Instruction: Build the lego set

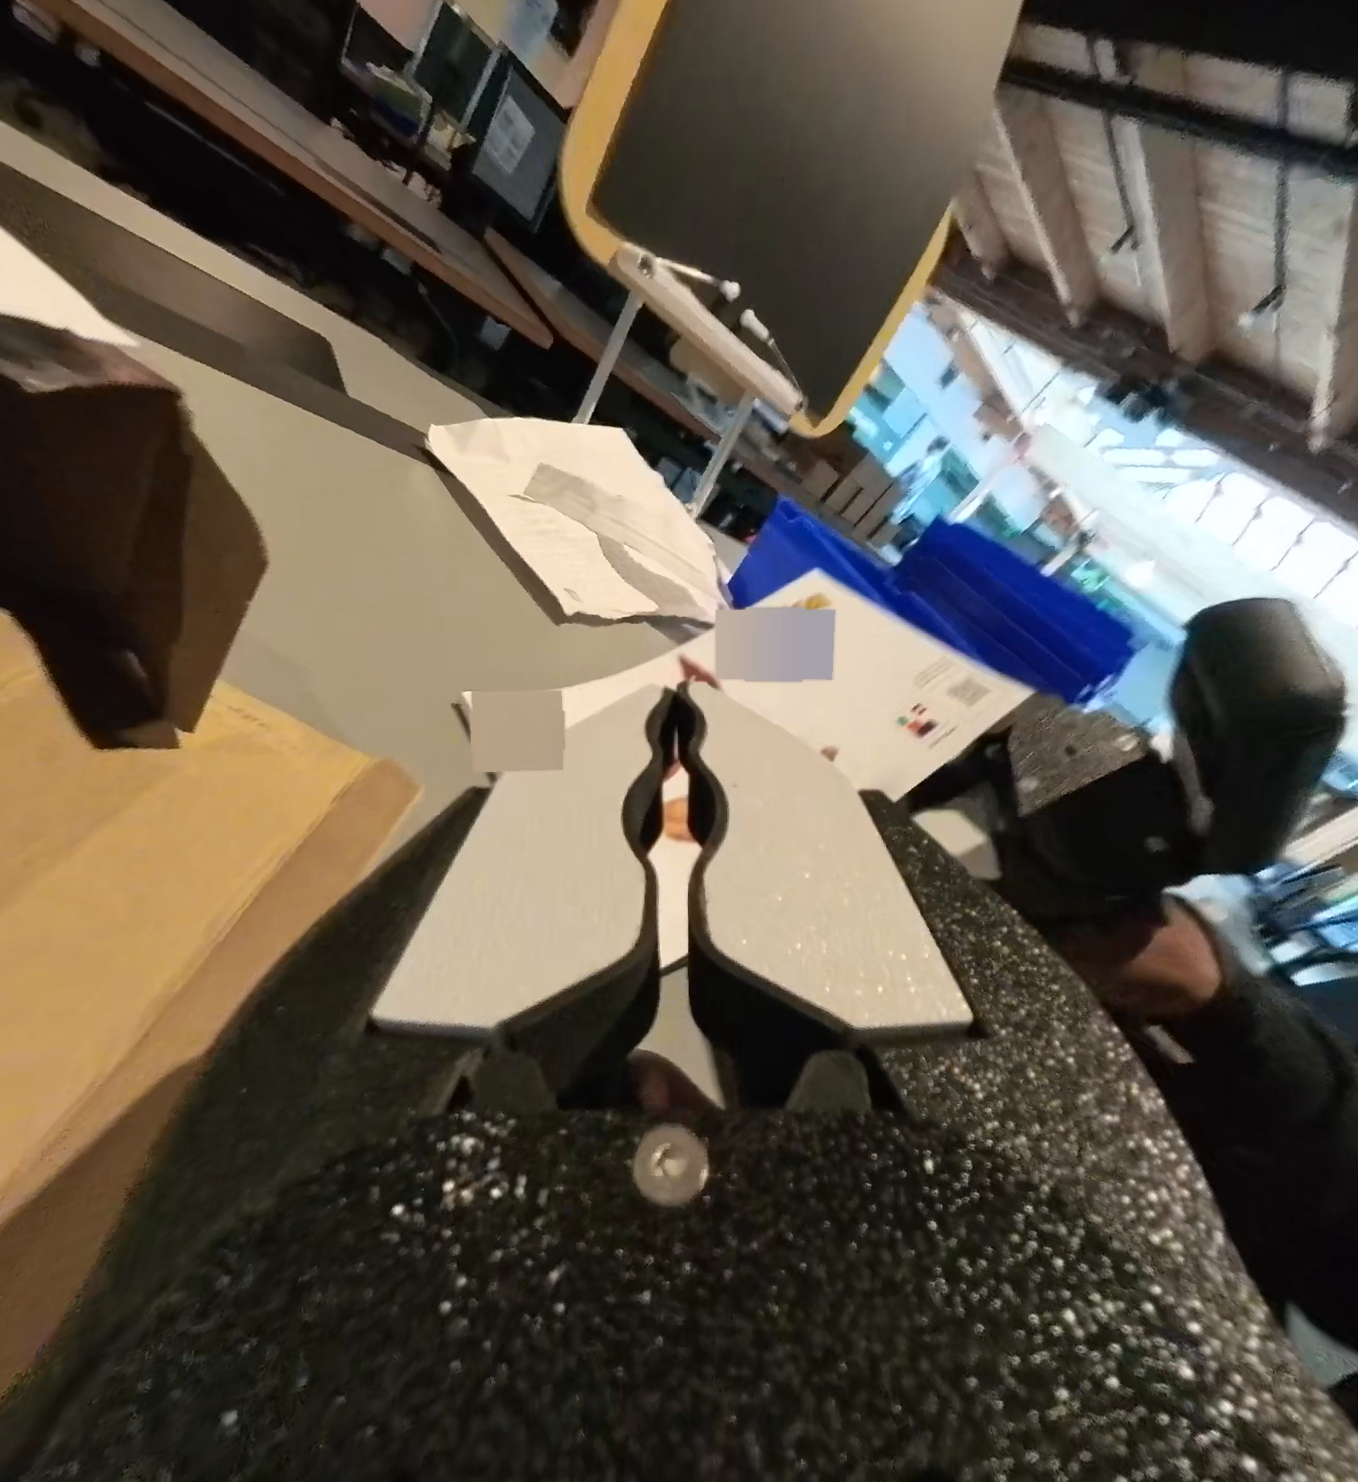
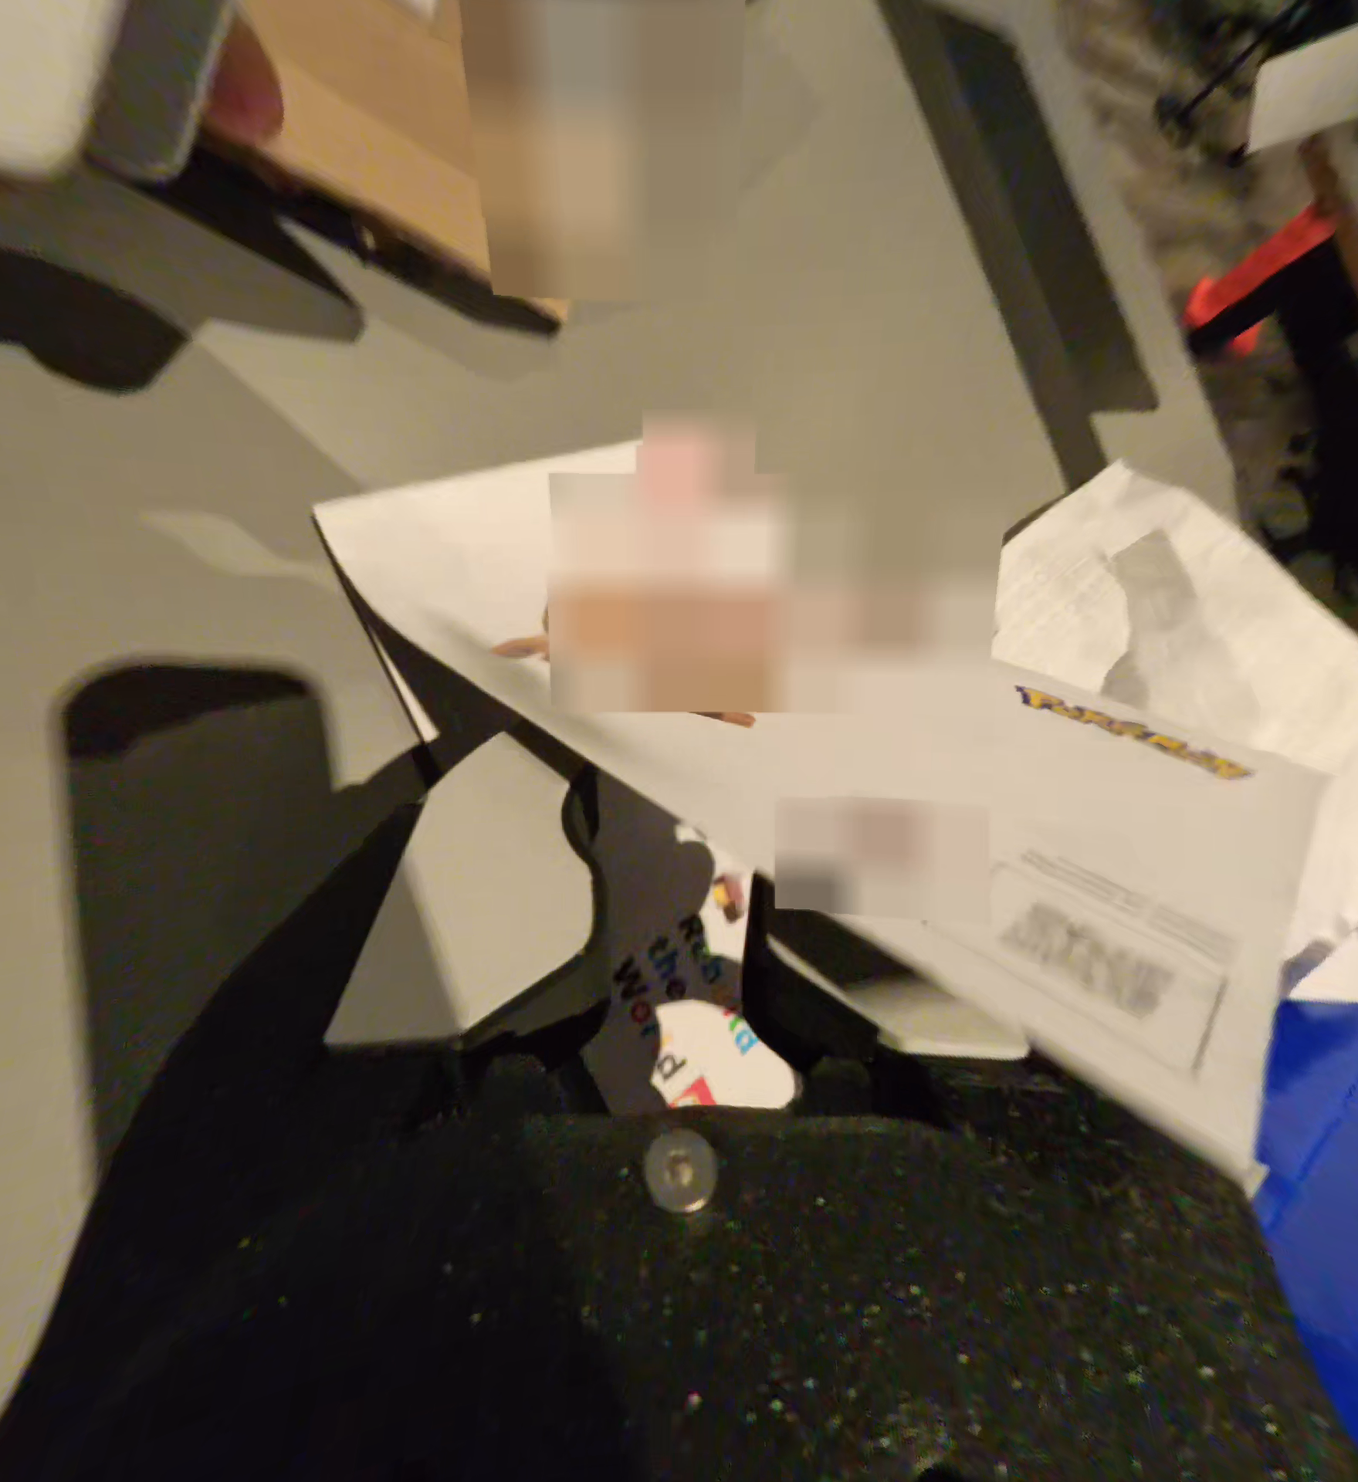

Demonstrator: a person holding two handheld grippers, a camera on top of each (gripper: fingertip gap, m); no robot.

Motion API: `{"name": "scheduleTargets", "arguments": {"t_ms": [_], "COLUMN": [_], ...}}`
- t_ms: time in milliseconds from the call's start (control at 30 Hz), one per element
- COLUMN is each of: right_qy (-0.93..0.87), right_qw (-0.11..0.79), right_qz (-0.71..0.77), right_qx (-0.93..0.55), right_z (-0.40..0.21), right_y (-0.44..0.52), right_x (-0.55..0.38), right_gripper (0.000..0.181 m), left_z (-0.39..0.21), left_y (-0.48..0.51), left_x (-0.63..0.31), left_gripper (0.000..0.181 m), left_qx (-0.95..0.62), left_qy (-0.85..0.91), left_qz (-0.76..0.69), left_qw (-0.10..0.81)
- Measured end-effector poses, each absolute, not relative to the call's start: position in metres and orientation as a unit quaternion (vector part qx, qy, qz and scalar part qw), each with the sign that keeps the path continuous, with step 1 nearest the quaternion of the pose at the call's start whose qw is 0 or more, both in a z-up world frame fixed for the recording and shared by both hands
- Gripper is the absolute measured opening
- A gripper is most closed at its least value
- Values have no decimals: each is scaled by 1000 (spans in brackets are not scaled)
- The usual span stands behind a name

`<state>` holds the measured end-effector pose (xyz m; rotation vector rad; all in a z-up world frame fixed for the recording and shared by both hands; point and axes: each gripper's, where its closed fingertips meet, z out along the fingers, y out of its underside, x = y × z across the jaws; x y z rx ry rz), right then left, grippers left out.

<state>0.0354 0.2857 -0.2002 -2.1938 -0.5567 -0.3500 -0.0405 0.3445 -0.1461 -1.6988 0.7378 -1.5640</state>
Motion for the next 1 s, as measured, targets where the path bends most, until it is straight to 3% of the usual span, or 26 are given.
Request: {"name": "scheduleTargets", "arguments": {"t_ms": [33,200,467,600,1000], "right_qy": [-221,-206,-161,-197,-261], "right_qw": [431,472,421,429,429], "right_qz": [-138,-70,-66,-53,-21], "right_qx": [-864,-854,-890,-880,-865], "right_z": [-192,-176,-204,-206,-222], "right_y": [291,318,329,329,336], "right_x": [32,10,23,7,-17], "right_gripper": [35,34,34,30,41], "left_z": [-151,-196,-226,-221,-172], "left_y": [345,344,326,330,365], "left_x": [-42,-46,-37,-39,-64], "left_gripper": [0,0,0,0,0], "left_qx": [-665,-726,-725,-723,-695], "left_qy": [304,433,533,523,434], "left_qz": [-580,-419,-335,-334,-387], "left_qw": [358,331,279,303,424]}}
